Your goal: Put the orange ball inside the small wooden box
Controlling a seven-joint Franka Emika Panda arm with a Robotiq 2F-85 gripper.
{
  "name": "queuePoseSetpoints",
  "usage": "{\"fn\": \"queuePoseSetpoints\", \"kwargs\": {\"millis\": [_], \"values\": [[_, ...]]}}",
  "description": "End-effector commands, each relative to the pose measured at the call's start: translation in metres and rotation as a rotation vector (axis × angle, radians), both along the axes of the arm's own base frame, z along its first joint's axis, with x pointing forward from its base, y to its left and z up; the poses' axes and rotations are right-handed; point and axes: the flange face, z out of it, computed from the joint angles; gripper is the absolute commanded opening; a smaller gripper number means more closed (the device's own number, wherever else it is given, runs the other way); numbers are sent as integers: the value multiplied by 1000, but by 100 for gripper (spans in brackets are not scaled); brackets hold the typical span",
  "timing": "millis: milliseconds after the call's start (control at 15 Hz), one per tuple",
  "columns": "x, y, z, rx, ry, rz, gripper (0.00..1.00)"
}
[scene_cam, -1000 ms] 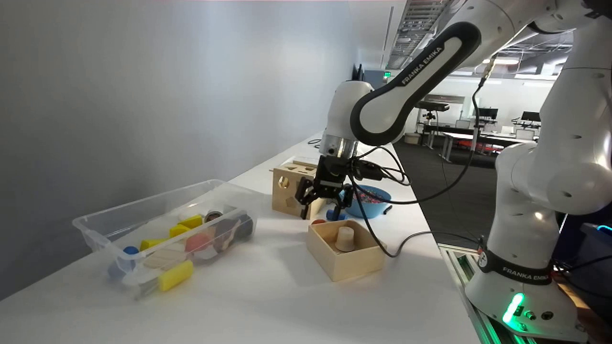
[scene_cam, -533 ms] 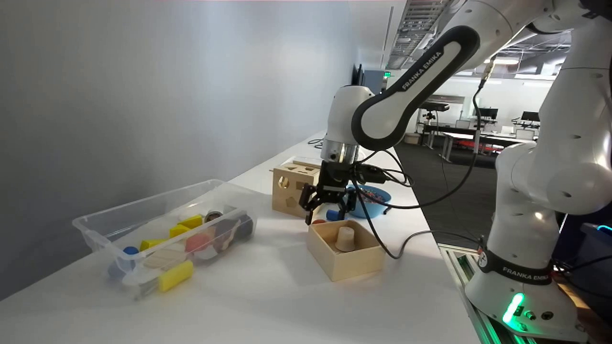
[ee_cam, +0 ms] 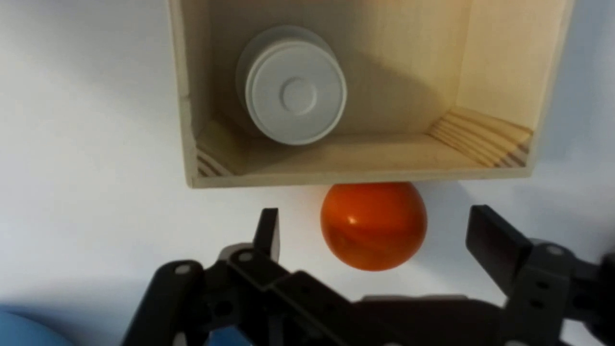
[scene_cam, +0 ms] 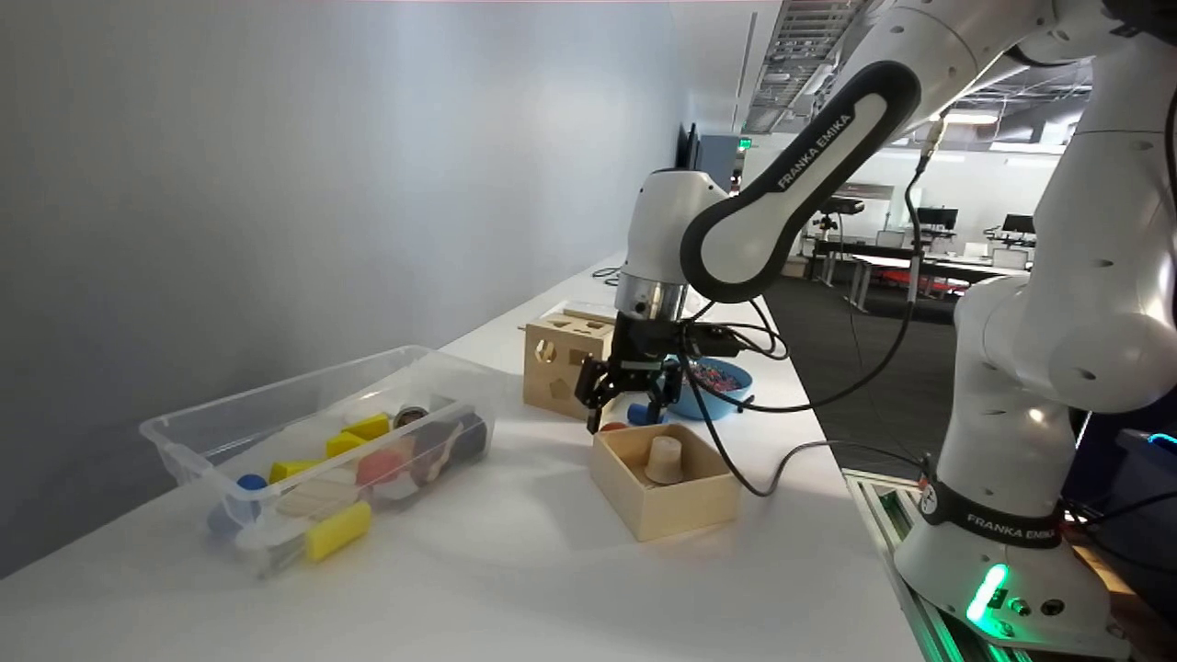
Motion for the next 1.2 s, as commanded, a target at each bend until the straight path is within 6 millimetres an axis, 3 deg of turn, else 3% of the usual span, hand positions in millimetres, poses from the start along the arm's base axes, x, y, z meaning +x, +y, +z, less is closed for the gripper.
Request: {"fn": "queuePoseSetpoints", "kwargs": {"millis": [0, 200, 267, 333, 733, 1000, 1133], "values": [[1, 0, -10, -33, -19, 7, 100], [4, 0, -15, -42, -32, 12, 100], [4, 0, -17, -43, -33, 14, 75], [4, 0, -18, -42, -33, 16, 74], [4, -2, -15, -43, -50, 19, 34], [-13, 26, 29, -74, -103, 107, 34], [-28, 37, 56, -188, -149, 162, 34]]}}
